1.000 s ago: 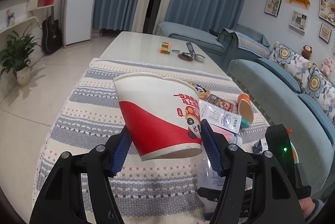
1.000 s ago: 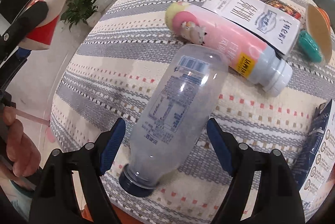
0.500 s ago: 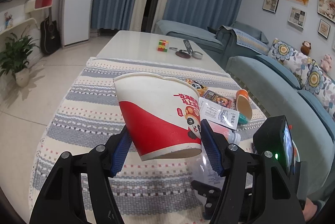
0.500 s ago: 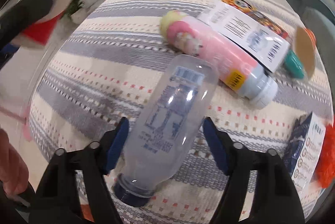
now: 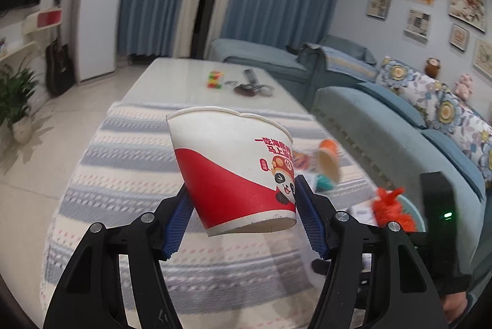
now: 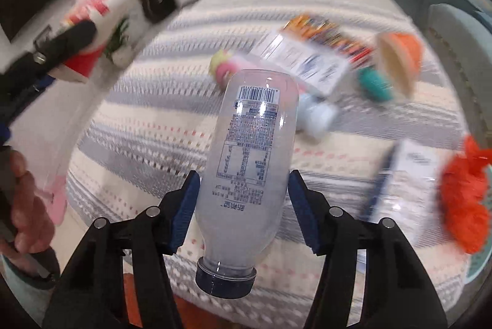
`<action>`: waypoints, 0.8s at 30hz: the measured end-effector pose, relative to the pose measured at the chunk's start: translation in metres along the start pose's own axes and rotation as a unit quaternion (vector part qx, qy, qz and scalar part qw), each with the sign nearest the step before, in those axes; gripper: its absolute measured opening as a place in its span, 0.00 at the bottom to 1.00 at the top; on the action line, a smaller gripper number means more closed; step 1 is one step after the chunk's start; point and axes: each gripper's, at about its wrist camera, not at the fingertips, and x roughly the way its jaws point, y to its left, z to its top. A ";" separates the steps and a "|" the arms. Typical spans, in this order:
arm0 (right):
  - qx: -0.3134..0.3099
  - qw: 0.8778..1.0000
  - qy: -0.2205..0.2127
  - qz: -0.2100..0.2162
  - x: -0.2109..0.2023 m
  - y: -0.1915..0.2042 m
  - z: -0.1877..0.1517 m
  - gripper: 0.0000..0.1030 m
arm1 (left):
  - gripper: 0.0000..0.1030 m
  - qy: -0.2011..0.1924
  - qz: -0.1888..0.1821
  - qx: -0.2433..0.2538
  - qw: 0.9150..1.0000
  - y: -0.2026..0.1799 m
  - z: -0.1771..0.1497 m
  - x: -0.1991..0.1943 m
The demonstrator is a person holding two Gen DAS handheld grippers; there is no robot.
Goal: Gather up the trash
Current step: 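Carry both items over the blue basket and open both tools to drop them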
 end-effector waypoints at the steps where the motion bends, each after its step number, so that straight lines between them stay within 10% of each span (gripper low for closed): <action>1: 0.005 1.000 -0.017 -0.005 -0.015 -0.008 0.001 0.54 | 0.60 -0.004 -0.009 0.007 1.000 -0.011 0.005 -0.001; 12: 0.164 0.966 -0.149 -0.130 -0.172 -0.184 -0.032 0.54 | 0.60 0.006 -0.162 0.075 0.984 -0.198 0.040 0.039; 24: 0.303 0.925 -0.110 -0.203 -0.154 -0.332 -0.116 0.54 | 0.60 0.156 -0.259 0.123 0.945 -0.364 -0.023 0.166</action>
